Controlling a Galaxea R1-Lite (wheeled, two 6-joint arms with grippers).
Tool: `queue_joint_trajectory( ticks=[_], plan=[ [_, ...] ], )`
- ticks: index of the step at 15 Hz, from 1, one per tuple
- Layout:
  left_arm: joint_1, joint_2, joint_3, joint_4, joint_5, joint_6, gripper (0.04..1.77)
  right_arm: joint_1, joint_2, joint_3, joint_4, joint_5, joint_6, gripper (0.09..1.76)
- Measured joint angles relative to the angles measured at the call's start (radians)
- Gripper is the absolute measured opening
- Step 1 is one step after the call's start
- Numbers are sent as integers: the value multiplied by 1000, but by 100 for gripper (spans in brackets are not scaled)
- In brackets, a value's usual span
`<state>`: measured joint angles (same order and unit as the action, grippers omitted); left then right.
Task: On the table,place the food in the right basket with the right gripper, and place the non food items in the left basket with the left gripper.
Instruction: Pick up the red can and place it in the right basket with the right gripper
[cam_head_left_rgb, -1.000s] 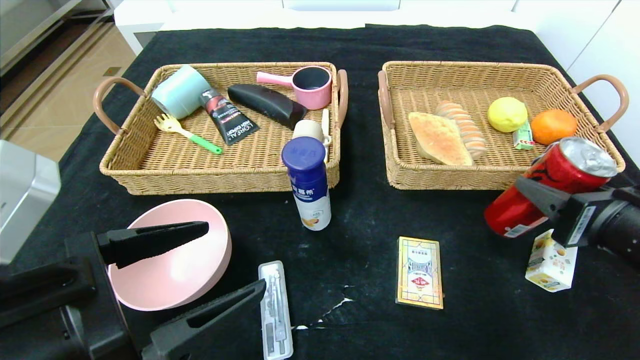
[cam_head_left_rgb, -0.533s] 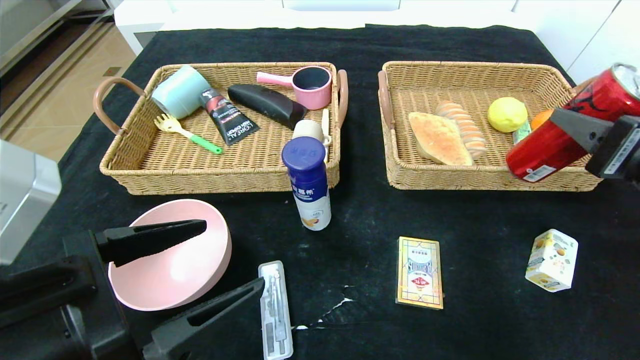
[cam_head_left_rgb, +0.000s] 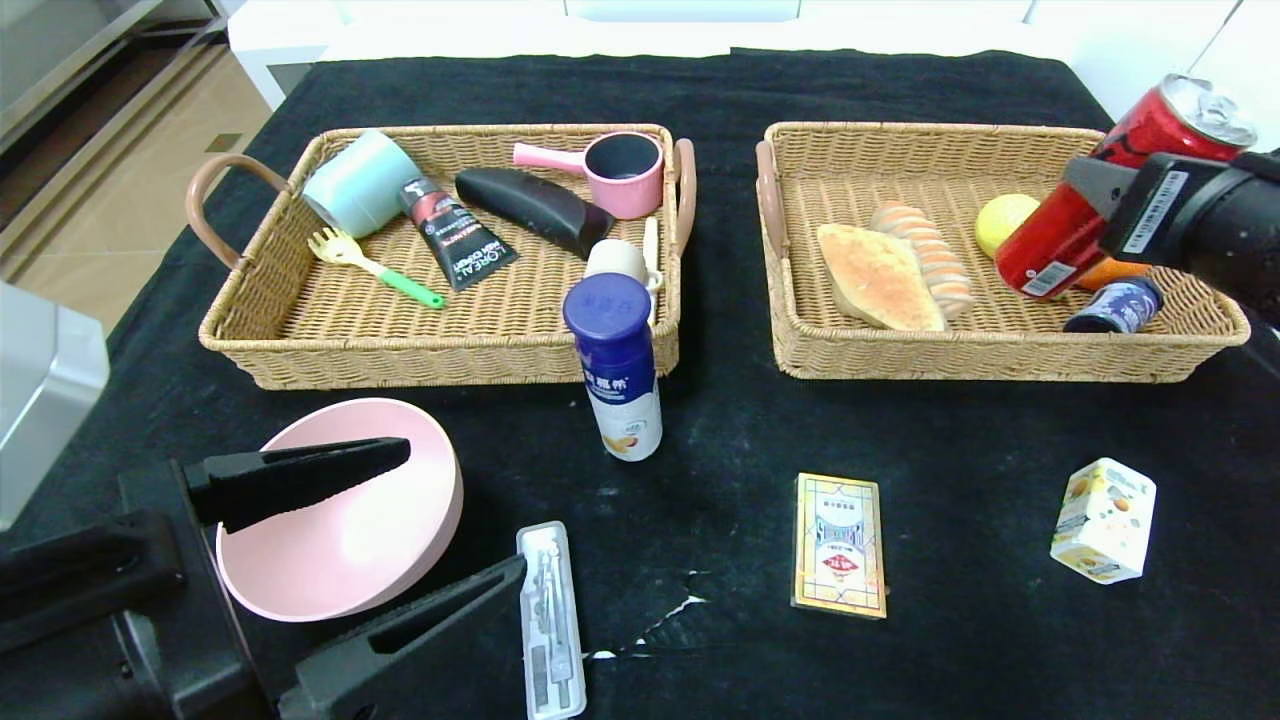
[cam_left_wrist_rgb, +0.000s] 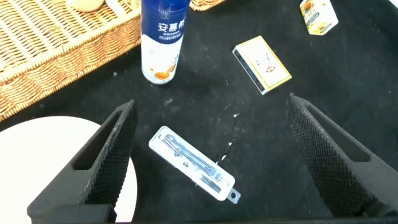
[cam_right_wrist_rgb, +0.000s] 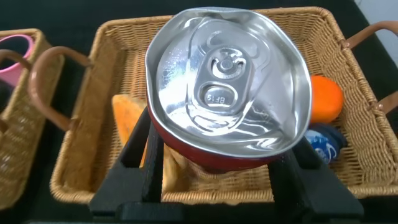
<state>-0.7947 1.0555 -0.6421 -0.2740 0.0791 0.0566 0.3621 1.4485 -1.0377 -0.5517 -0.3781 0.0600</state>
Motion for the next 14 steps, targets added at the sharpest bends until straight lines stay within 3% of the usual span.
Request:
queue_joint_trajectory(
  ticks=[6,14],
  plan=[
    [-2,-3,1,0,0,1,172,-79,128,-78,-4,10,0,100],
    [-4,-4,1,1,0,4,172,-87,184,-98,-4,9,-1,100]
  ],
)
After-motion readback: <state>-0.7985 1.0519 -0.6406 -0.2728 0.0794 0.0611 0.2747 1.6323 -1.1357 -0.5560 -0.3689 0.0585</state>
